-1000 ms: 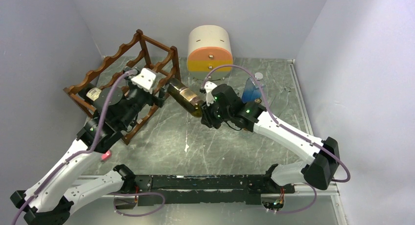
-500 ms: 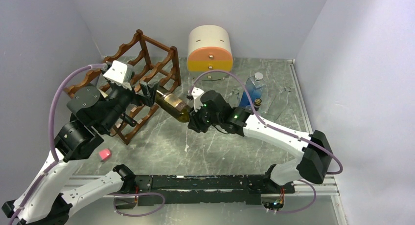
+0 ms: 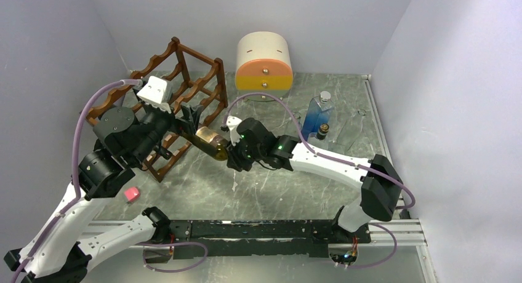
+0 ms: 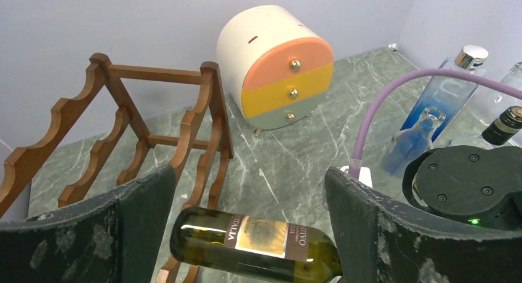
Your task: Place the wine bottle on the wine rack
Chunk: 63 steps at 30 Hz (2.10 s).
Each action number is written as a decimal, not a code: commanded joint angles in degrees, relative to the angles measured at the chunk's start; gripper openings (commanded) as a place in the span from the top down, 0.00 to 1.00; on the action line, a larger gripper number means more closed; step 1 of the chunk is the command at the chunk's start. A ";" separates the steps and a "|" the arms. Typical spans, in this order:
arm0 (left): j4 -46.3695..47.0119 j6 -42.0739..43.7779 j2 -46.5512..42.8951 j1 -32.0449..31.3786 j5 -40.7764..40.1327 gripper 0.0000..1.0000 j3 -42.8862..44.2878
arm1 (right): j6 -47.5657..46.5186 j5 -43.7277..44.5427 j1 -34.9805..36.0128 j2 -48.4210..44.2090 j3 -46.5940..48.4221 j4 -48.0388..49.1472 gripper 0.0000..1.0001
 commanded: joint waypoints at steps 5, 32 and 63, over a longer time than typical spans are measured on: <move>-0.05 -0.62 -0.58 -0.35 -1.26 0.06 -0.42 | 0.12 -0.41 0.74 0.20 5.00 11.11 1.00; -5.49 -3.40 0.83 -0.33 0.05 0.06 5.11 | -2.08 -4.40 0.63 33.64 42.72 2.85 1.00; -6.60 -8.54 0.12 -0.28 1.46 0.06 -0.24 | -5.34 -1.94 -0.46 49.48 64.40 -1.79 0.82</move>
